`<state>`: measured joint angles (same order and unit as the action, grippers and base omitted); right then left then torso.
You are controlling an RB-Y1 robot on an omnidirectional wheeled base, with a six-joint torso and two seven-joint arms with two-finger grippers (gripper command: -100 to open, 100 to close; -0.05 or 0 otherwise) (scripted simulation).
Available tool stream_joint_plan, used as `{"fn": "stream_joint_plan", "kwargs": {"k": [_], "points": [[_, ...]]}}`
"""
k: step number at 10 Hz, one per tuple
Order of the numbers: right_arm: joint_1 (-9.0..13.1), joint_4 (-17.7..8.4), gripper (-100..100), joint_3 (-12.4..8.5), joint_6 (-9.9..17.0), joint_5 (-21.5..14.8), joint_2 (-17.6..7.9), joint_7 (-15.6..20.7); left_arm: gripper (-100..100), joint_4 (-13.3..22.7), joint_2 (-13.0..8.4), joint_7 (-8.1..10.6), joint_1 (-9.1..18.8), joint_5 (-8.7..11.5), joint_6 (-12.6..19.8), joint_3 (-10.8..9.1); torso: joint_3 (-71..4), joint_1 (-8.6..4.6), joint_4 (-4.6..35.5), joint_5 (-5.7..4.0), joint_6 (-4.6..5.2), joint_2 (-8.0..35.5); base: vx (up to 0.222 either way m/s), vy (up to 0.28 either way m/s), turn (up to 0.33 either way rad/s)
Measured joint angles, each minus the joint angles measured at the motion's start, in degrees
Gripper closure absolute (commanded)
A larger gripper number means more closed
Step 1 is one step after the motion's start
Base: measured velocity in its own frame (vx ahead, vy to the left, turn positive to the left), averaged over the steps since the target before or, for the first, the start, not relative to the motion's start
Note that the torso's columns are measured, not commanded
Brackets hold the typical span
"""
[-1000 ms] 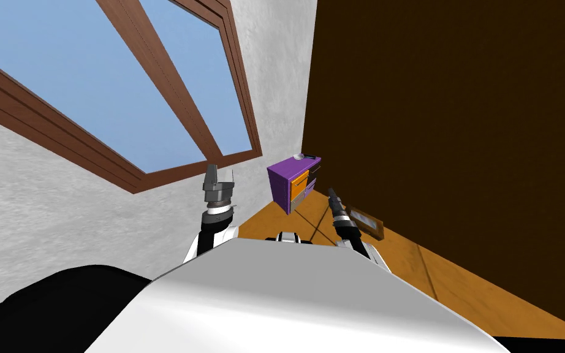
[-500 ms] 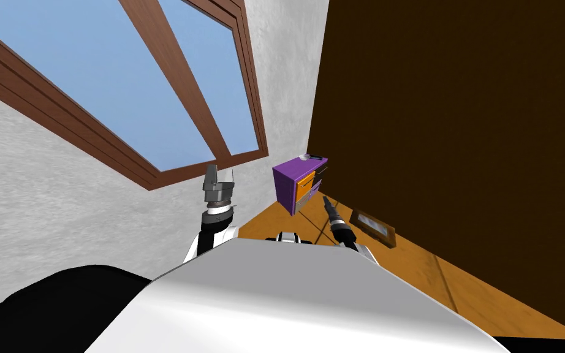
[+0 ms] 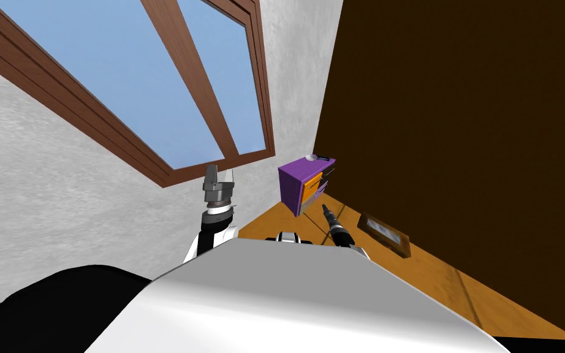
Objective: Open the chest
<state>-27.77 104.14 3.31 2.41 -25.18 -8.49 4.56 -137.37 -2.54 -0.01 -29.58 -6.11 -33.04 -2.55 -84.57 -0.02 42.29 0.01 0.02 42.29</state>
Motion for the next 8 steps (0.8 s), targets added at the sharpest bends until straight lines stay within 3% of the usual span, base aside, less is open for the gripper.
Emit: {"fn": "stream_joint_plan", "kwargs": {"k": [2,3,4,8], "points": [[0.29,-3.22,-100,0.12,2.87,-2.97,-0.12,0.03,0,0.00,0.00,0.00,0.00,0.00,0.00,0.00,-0.02,0.01,-0.01,0.00,-0.01,-0.03,0.031,0.065,0.024],[0.02,-3.25,-100,0.26,3.85,-3.54,-0.11,0.07,0,0.00,0.00,0.00,0.00,0.00,0.00,0.00,0.02,-0.16,0.01,-0.04,0.00,0.03,0.033,0.069,0.116],[0.89,-6.08,-100,0.06,4.69,-5.27,0.13,0.15,0,0.00,0.00,0.00,0.00,0.00,0.00,0.00,0.01,0.00,0.00,-0.04,-0.05,-0.01,0.041,0.068,0.101],[-0.09,-7.96,-100,1.04,10.39,-9.45,-0.51,0.24,0,0.00,0.00,0.00,0.00,0.00,0.00,0.00,-0.01,0.09,0.00,0.02,-0.02,-0.01,0.039,0.059,0.111]]}}
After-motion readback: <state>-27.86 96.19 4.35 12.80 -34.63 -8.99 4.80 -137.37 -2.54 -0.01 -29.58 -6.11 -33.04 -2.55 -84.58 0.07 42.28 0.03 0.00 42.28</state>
